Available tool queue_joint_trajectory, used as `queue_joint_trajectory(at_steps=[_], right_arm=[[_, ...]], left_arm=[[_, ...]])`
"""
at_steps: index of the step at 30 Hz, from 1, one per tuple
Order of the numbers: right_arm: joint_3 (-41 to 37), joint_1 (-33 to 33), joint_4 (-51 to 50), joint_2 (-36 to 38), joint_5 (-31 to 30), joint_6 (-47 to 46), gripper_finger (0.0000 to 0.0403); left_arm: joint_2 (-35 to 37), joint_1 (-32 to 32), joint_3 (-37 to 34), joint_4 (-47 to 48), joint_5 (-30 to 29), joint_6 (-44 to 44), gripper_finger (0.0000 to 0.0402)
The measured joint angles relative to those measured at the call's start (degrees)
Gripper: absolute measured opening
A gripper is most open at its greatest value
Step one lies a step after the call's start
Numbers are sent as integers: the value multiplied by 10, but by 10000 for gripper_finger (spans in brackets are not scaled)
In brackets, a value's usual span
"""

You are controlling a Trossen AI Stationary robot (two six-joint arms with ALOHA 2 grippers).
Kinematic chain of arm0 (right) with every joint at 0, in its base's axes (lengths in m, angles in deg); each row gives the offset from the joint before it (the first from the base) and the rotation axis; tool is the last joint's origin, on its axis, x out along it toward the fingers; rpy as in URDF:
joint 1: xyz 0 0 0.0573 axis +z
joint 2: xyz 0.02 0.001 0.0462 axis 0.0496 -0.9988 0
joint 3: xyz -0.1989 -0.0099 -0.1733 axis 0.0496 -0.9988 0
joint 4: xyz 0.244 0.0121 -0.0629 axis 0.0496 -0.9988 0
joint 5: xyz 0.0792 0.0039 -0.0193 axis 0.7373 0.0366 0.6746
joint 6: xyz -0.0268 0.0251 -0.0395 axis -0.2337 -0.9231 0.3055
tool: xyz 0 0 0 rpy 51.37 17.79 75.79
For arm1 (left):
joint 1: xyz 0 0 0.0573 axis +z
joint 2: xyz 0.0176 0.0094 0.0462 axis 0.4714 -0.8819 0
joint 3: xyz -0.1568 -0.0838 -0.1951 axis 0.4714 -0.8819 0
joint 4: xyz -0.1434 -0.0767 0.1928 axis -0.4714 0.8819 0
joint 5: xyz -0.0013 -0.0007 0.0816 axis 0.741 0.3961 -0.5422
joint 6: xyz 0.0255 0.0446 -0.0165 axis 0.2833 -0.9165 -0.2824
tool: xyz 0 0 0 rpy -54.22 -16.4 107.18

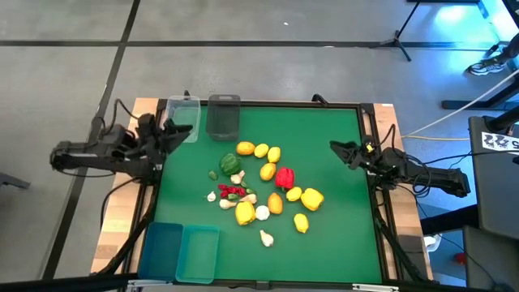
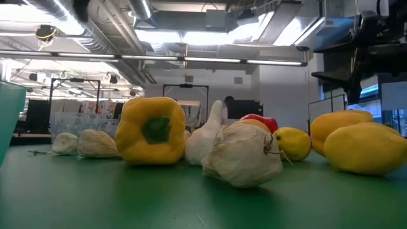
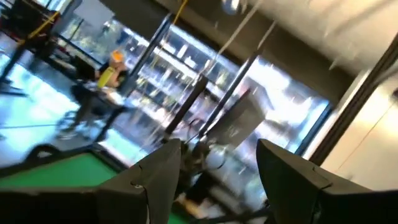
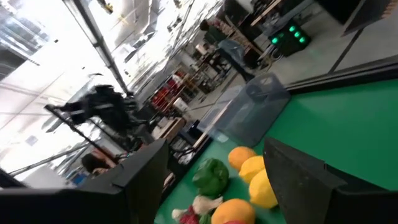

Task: Sort produce into baskets
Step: Put the green bell pepper into the transparent bin

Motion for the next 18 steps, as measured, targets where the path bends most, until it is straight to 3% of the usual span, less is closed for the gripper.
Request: queue_joint_trajectory(at_steps=[5,9,14,18], right_arm=[[0,0,0,0,-29,0,261],[0,0,-6,0,-43,0,261],[0,0,-13,0,-48,2,261],[0,0,-18,0,-48,13,261]], left_arm=[[-182,2,136,164,0,-28,208],[-302,16,183,225,-9,-10,208],[-401,49,224,342,9,5,208],[-453,53,262,417,31,-64,208]])
